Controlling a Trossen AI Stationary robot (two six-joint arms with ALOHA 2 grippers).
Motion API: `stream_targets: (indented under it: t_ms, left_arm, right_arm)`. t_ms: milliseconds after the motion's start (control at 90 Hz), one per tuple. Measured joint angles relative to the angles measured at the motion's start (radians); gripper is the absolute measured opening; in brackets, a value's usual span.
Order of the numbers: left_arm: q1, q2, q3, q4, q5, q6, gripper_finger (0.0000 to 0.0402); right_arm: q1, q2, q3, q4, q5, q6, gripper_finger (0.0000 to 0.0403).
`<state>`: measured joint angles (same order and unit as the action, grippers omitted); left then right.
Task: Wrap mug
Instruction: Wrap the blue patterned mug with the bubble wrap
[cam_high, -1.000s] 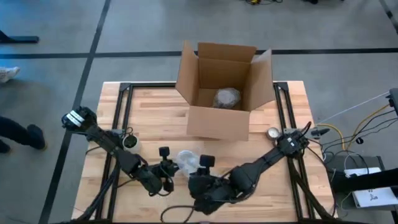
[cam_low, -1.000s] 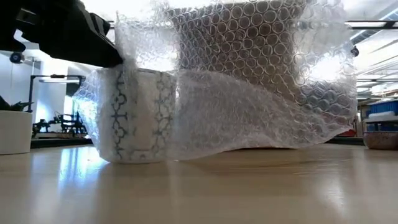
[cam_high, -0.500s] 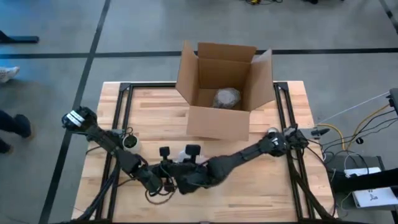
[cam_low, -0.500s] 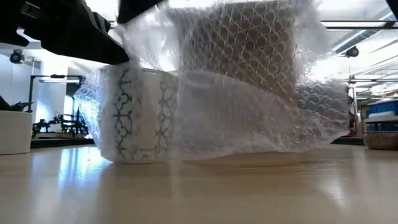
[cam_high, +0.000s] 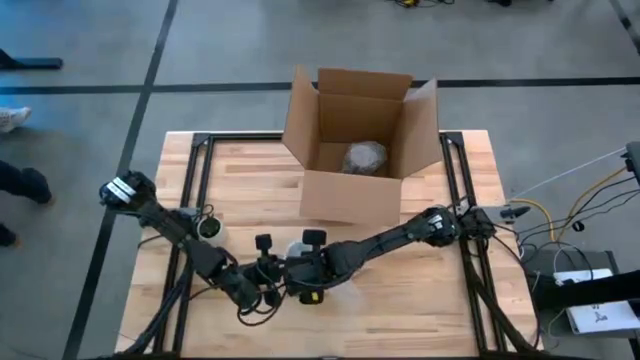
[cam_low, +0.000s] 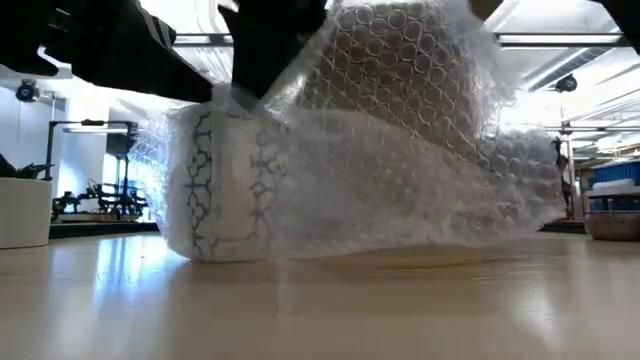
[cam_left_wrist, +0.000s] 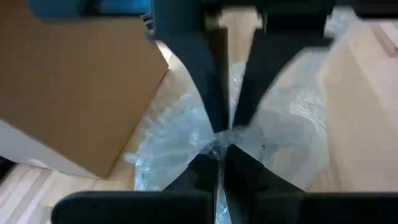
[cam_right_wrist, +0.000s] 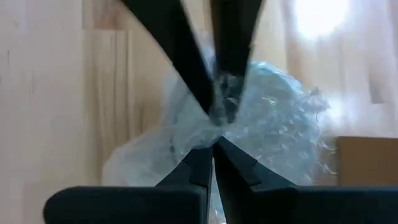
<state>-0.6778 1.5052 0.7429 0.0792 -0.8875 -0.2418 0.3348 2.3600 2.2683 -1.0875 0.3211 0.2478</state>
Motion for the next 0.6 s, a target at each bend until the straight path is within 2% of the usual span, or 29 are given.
stream_targets:
  t_ms: [244, 444, 600]
  left_arm:
    - [-0.003, -0.053, -0.001, -0.037, 0.062, 0.054, 0.0]
    - [-0.004, -0.123, -0.001, -0.105, 0.068, 0.067, 0.0]
    - [0.007, -0.115, -0.001, -0.107, 0.07, 0.084, 0.0]
  right_arm:
    - [-0.018, -0.002, -0.026, 0.011, -0.046, -0.091, 0.0002]
    - [-0.035, -0.002, -0.027, 0.041, -0.065, -0.195, 0.0002]
    - [-0.059, -0.002, -0.041, 0.063, -0.114, -0.247, 0.0002]
